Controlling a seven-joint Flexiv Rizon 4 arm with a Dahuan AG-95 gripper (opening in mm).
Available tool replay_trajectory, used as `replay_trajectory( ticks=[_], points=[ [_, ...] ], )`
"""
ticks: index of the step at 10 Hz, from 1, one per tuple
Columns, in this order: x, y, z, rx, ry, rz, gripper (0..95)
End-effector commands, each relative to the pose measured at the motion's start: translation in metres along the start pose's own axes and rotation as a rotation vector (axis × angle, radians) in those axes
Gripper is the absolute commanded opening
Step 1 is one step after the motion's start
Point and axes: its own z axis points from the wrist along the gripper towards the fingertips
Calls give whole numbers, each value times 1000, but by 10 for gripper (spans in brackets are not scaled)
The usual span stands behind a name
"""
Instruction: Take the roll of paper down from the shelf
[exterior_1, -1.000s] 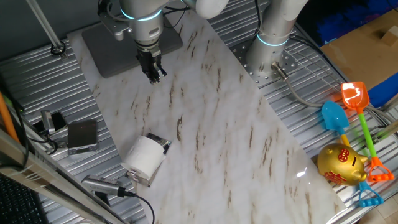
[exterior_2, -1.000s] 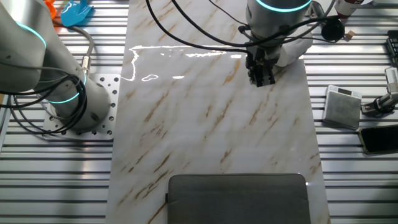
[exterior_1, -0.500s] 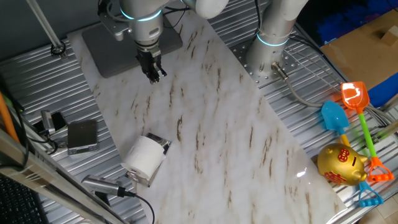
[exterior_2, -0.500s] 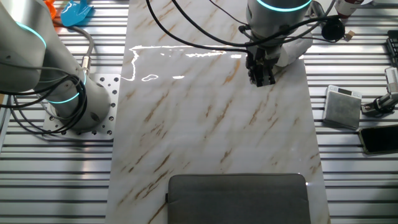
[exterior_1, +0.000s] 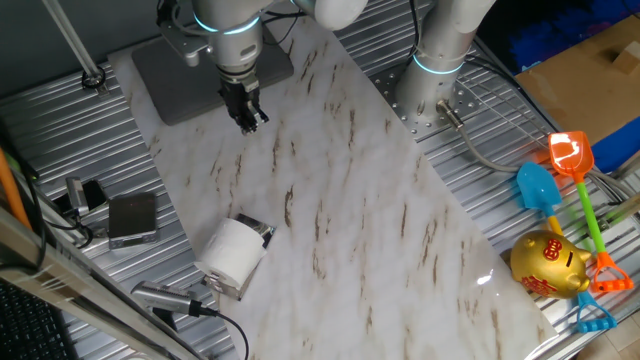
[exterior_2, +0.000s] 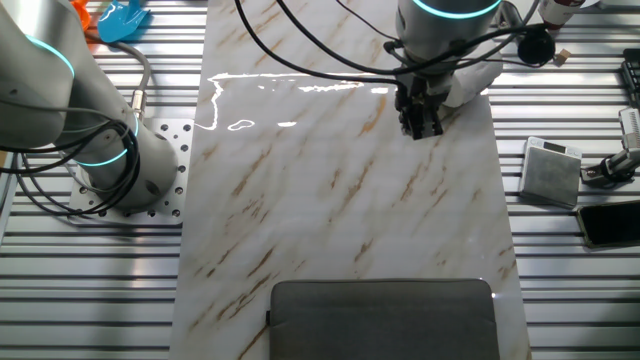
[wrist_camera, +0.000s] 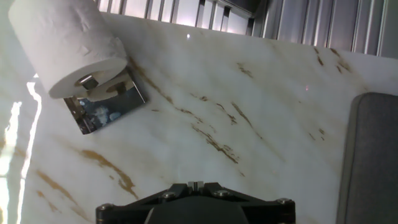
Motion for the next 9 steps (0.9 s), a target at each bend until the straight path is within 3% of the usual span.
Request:
replay_trajectory(
  ticks=[1,5,7,9],
  points=[
    [-1,0,0,-1,1,-13,0],
    [-1,0,0,-11,-1,-139,0],
    [-13,-3,2,-16,-4,-183,0],
    [-36,-9,4,-20,-3,-214,0]
  ],
)
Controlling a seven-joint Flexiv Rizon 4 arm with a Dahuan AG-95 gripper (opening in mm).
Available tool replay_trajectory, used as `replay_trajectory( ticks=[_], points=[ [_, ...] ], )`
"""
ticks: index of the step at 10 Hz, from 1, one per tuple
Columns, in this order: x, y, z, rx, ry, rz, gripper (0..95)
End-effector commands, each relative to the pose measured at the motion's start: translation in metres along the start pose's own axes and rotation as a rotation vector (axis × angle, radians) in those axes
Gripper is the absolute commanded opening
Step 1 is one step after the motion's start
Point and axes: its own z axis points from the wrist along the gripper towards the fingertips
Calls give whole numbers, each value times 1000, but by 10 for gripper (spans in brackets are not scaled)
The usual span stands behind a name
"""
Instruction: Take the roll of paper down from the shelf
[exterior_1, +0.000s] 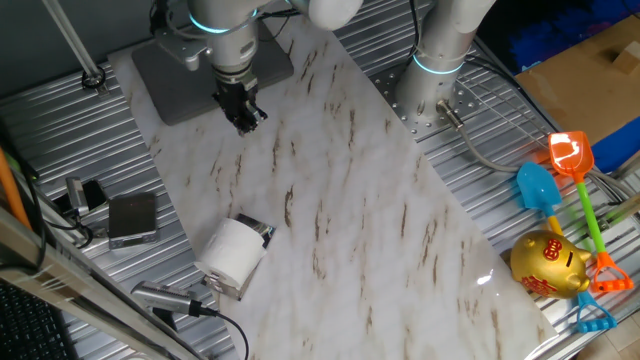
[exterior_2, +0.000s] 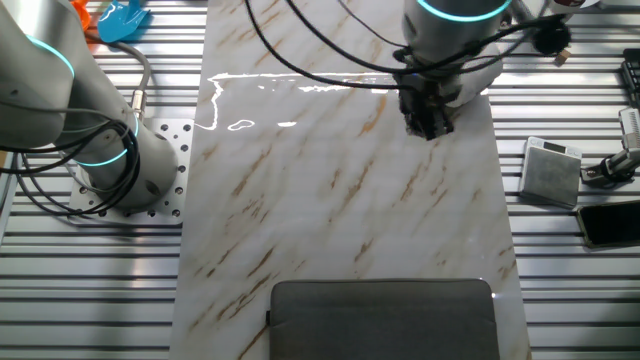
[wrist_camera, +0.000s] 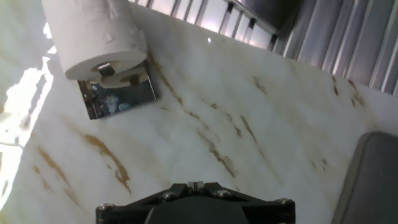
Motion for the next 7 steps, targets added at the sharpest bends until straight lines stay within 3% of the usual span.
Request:
replay_trajectory(
  ticks=[1,5,7],
  points=[
    [-27,-12,5,-15,3,-38,0],
    [-56,-19,11,-28,11,-46,0],
    [-67,-13,19,-30,13,-41,0]
  ],
)
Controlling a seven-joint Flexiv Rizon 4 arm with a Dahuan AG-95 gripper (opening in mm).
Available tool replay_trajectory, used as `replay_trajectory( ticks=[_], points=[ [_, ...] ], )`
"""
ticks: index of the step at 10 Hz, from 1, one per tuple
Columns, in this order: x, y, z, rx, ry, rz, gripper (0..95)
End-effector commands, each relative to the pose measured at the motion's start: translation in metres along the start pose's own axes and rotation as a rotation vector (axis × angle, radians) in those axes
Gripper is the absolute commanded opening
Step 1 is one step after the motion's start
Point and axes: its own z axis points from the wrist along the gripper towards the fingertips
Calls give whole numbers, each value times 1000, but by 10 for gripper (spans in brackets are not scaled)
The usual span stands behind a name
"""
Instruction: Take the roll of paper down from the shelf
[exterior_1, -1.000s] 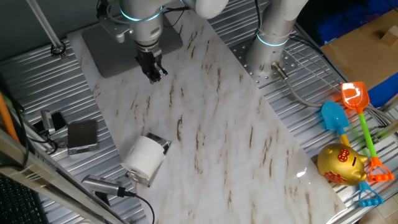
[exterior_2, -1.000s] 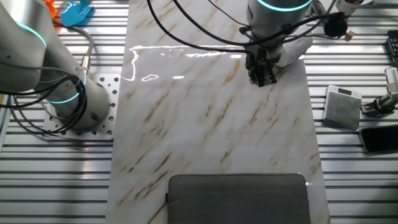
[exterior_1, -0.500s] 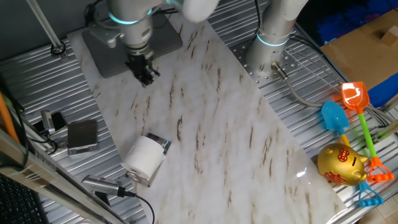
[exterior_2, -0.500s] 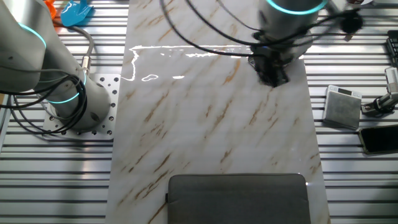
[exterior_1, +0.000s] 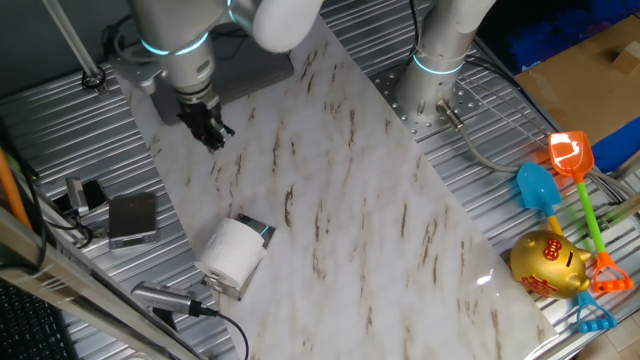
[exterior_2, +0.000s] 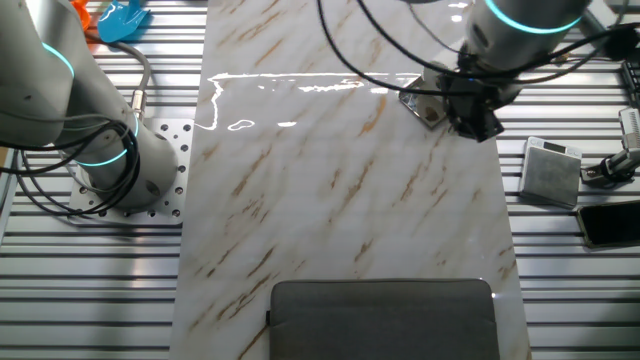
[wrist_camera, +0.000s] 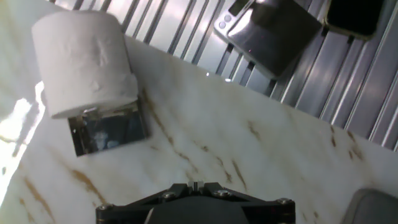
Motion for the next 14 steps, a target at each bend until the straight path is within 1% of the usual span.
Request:
replay_trajectory(
  ticks=[1,2,3,4,7,9,11,14],
  points=[
    [-10,9,9,5,2,10,0],
    [-14,13,13,5,5,10,0],
    [-17,17,17,14,11,2,0],
    [-19,21,21,13,10,2,0],
    [-30,26,29,13,13,-7,0],
    [-35,29,31,13,16,-12,0],
    [-36,35,33,17,26,-17,0],
    [-36,43,35,19,27,-41,0]
  ],
)
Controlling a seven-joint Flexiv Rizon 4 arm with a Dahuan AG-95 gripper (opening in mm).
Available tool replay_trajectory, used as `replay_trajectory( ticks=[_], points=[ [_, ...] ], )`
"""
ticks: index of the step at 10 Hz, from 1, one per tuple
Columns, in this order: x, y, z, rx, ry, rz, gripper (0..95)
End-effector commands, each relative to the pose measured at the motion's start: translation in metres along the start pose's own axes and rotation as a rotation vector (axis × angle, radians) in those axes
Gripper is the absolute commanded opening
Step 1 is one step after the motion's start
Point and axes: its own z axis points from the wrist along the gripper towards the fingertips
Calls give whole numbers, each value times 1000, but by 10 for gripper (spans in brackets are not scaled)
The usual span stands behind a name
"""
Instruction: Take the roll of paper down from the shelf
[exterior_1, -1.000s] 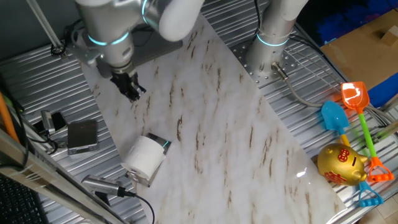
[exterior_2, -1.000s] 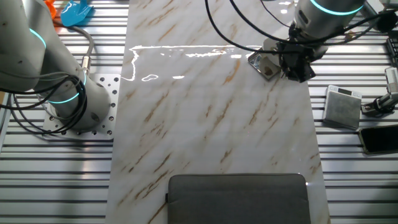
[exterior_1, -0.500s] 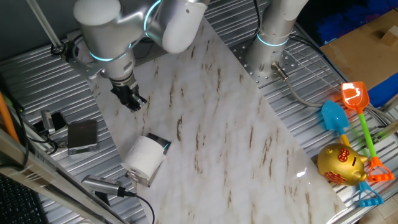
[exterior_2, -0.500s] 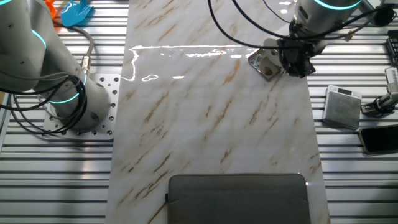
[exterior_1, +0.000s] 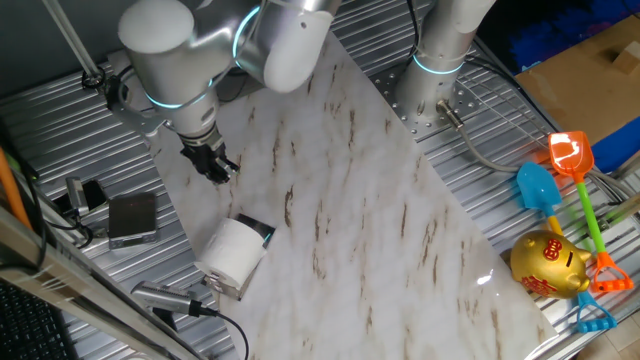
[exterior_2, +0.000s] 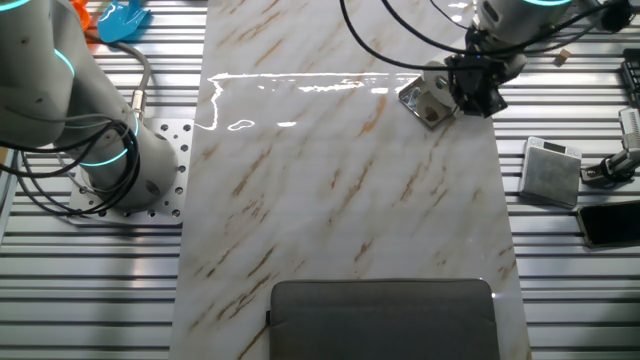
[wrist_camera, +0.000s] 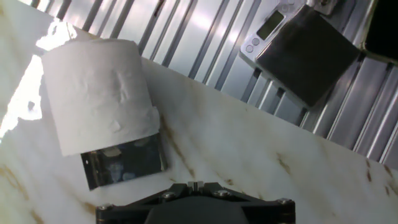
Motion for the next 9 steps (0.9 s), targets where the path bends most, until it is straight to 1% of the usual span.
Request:
replay_trajectory(
  ticks=[1,3,4,5,7,9],
  points=[
    [0,3,2,0,-4,-5,0],
    [0,4,2,-3,-6,1,0],
    [0,4,2,-4,-8,-35,0],
    [0,4,2,0,-3,-92,0],
    [0,4,2,-12,12,-202,0],
    [0,4,2,-20,9,-271,0]
  ],
)
